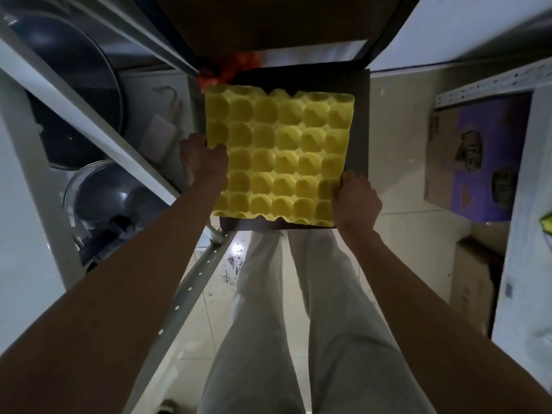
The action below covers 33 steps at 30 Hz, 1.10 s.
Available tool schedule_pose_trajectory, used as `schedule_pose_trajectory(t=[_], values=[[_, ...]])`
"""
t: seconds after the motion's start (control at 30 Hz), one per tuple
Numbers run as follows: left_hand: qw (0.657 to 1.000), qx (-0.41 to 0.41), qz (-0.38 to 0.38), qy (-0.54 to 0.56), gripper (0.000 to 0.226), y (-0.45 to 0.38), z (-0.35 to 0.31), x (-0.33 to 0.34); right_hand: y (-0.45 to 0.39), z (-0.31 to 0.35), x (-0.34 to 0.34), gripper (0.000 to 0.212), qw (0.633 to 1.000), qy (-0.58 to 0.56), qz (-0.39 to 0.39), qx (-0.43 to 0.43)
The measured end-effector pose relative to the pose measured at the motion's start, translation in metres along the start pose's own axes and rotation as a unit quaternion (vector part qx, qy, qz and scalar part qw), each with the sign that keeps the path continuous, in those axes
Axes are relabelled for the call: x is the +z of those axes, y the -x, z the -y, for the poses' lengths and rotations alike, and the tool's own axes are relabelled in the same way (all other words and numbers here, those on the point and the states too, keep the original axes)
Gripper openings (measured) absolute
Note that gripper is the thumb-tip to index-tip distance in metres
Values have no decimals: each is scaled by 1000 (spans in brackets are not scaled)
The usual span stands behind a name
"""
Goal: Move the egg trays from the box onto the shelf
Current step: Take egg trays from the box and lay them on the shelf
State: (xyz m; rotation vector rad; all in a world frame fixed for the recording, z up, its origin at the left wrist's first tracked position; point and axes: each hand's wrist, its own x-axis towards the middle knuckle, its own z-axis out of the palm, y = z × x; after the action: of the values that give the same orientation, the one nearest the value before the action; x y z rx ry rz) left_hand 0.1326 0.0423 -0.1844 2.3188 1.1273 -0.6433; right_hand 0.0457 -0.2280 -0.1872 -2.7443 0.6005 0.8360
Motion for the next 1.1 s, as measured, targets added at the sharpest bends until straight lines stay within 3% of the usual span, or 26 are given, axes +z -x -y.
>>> schedule_pose_trajectory(t=[0.17, 0.3, 0.43, 0.5, 0.7, 0.9, 1.0, 1.1], values=[[997, 2, -54, 58, 32, 22, -7, -6, 19, -6, -4, 15, 1000, -2, -6, 6], [994, 32, -65, 83, 33, 41, -17, -15, 35, 2, -12, 14, 996, -88, -30, 14], [991, 55, -73, 102, 33, 51, -21, -18, 38, 10, -8, 38, 980, -180, -38, 74], [987, 49, -62, 143, 32, 48, -17, -16, 33, 9, 1, 39, 972, -210, -41, 99], [991, 87, -27, 93, 35, 35, -11, -11, 26, -4, 24, 17, 902, -372, -40, 216], [991, 108, -41, 73, 31, 41, -21, -32, 38, -28, 11, 31, 895, -426, -6, 133], [989, 132, -50, 39, 36, 57, -33, -52, 60, -37, -5, 30, 865, -492, -1, 102], [984, 165, -11, 61, 37, 81, -52, -57, 91, -51, -21, 22, 814, -571, -23, 102]])
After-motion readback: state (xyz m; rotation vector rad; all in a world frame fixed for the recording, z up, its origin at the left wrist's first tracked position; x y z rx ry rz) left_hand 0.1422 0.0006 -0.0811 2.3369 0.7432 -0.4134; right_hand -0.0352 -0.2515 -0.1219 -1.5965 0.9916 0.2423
